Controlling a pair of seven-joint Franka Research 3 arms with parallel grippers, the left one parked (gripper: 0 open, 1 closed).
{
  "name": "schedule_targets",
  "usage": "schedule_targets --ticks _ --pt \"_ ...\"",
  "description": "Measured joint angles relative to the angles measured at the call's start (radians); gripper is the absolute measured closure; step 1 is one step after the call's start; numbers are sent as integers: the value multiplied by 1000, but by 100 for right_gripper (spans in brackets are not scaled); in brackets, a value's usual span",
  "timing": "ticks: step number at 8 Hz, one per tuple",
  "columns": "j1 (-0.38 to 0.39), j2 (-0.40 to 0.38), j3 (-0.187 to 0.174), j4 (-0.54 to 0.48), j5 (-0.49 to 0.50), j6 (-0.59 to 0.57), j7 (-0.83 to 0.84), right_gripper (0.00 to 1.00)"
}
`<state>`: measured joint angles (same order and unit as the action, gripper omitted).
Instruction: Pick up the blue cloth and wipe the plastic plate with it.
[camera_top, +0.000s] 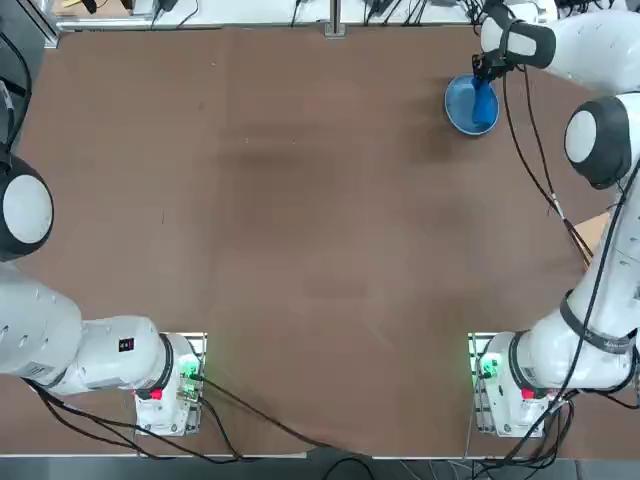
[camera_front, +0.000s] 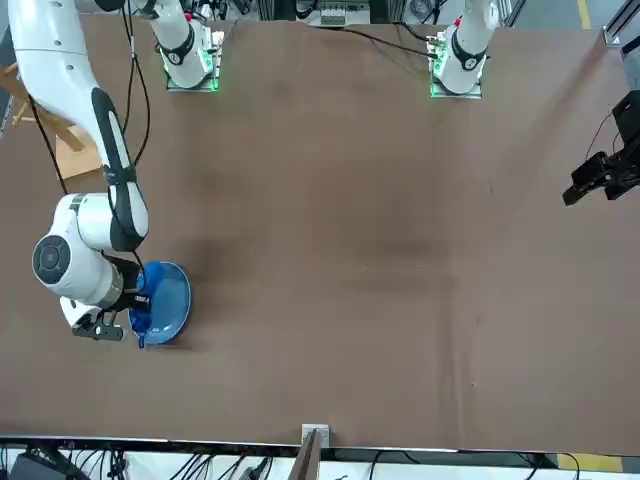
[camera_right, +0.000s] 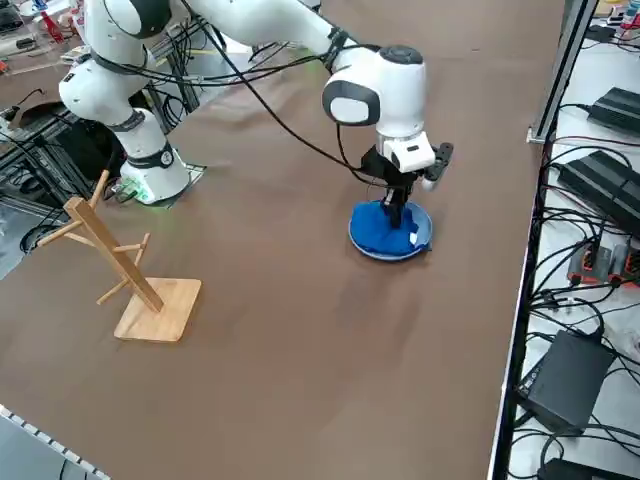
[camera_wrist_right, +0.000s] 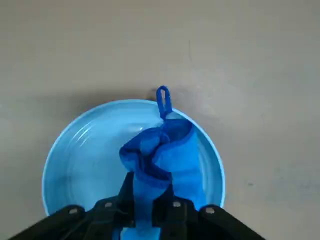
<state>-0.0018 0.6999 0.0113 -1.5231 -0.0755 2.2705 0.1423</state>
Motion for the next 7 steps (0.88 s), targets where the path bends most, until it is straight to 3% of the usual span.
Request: schedule_targets --ticks 7 --pt "-13 45 0 -34 2 85 4 91"
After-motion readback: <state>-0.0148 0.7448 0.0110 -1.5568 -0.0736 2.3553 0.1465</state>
